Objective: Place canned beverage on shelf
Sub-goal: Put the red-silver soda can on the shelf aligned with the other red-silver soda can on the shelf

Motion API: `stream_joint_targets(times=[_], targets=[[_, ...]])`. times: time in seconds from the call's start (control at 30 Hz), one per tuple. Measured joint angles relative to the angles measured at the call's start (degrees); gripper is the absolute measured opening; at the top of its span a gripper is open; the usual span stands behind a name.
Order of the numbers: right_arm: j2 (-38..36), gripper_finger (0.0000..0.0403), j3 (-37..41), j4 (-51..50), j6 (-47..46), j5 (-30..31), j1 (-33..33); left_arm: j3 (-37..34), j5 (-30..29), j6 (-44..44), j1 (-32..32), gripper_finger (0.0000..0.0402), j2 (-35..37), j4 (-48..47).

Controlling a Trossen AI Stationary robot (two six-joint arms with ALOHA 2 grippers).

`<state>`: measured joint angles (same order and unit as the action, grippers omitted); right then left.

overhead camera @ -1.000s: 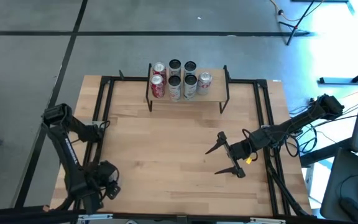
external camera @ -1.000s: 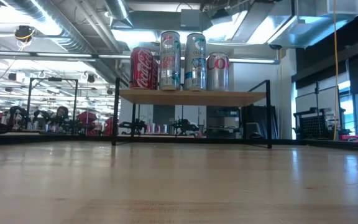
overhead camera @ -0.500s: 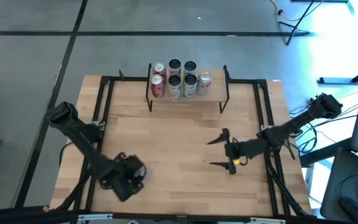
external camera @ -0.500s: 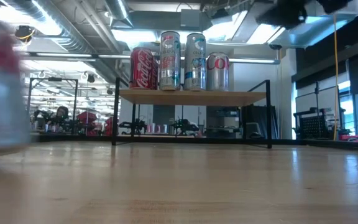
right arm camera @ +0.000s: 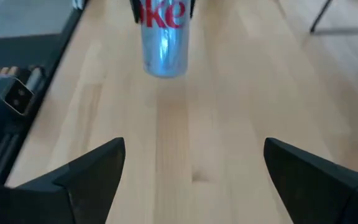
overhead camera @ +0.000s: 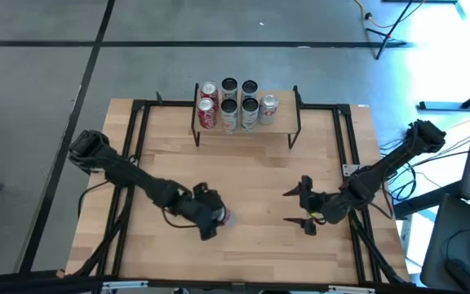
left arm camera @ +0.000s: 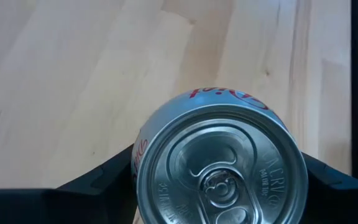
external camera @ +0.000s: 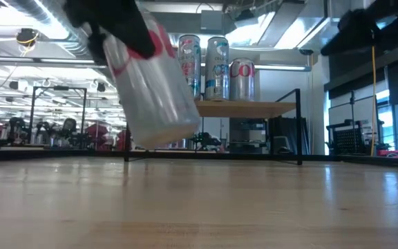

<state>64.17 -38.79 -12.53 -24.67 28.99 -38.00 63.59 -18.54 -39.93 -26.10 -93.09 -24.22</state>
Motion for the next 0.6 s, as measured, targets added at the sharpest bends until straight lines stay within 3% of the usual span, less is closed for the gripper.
stream_joint_targets(times=[0.13,0.3,0.6], targets=[[2.44,0.037,0.02,-1.0,-3.98,-0.03,0.09,0.61,4.11,4.62,2.63,0.0268,-2.26,2.15],[5.6,0.037,0.03,-0.95,-4.24,-0.06,0.13,7.5,4.92,11.89,3.95,0.0268,-8.11,1.57],[6.81,0.037,0.04,-0.77,-4.02,-0.07,0.15,22.95,10.22,13.09,4.74,0.0277,-18.67,-13.87]])
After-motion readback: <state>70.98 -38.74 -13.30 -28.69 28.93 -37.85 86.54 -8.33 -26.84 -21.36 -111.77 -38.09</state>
